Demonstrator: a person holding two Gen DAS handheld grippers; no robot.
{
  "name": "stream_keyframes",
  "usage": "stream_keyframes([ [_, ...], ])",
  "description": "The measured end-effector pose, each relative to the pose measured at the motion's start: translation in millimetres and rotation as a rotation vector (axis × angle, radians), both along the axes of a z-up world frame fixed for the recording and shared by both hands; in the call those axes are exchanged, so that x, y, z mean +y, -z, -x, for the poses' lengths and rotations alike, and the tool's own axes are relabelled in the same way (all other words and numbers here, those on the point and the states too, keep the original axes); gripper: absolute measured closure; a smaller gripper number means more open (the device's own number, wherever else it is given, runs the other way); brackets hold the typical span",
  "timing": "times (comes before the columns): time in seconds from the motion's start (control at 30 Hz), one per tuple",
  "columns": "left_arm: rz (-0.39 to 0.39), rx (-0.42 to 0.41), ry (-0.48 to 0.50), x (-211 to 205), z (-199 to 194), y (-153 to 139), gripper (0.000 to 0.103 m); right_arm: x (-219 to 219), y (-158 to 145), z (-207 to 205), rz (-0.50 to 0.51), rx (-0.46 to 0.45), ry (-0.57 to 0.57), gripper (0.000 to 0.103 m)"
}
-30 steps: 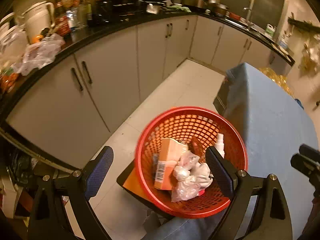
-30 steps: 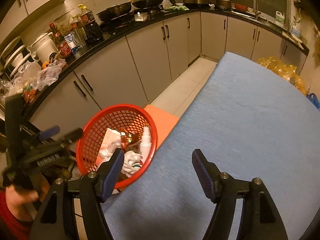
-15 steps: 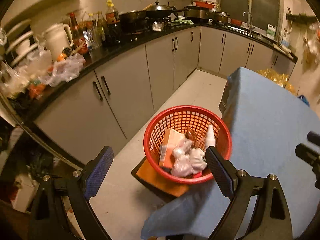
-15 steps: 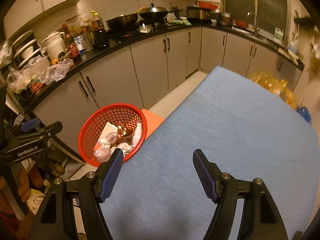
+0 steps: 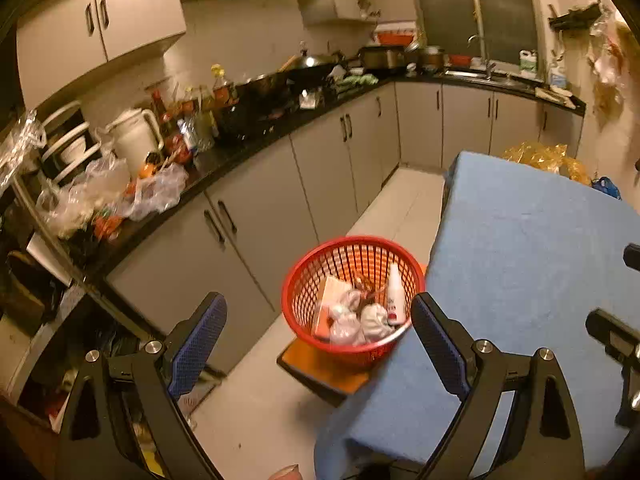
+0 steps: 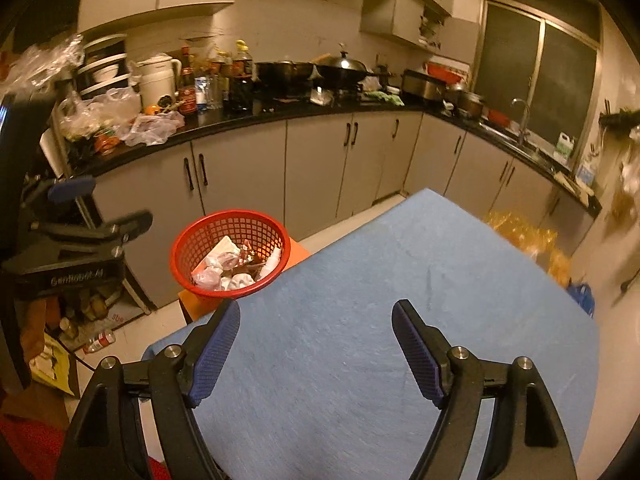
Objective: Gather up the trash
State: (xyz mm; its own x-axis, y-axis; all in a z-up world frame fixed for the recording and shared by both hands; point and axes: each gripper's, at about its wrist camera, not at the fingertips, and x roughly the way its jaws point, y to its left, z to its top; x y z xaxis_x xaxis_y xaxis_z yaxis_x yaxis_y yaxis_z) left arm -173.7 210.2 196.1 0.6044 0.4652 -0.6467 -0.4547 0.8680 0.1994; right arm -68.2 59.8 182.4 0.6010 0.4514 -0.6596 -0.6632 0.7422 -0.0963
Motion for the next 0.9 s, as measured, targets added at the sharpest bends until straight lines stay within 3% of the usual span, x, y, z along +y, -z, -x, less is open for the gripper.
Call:
stream_keyframes([
  [0.23, 0.0, 0.039, -0.07, -13.9, 5.7, 2.3, 0.011, -14.4, -3.0, 13.2, -0.002, -0.02, -0.042, 0.021],
  [0.9, 0.029, 0.055, -0.064, -8.2, 3.7, 14.7, 0.011, -11.8, 4.9, 18.7, 0.031, 0.004, -0.054, 0.02],
])
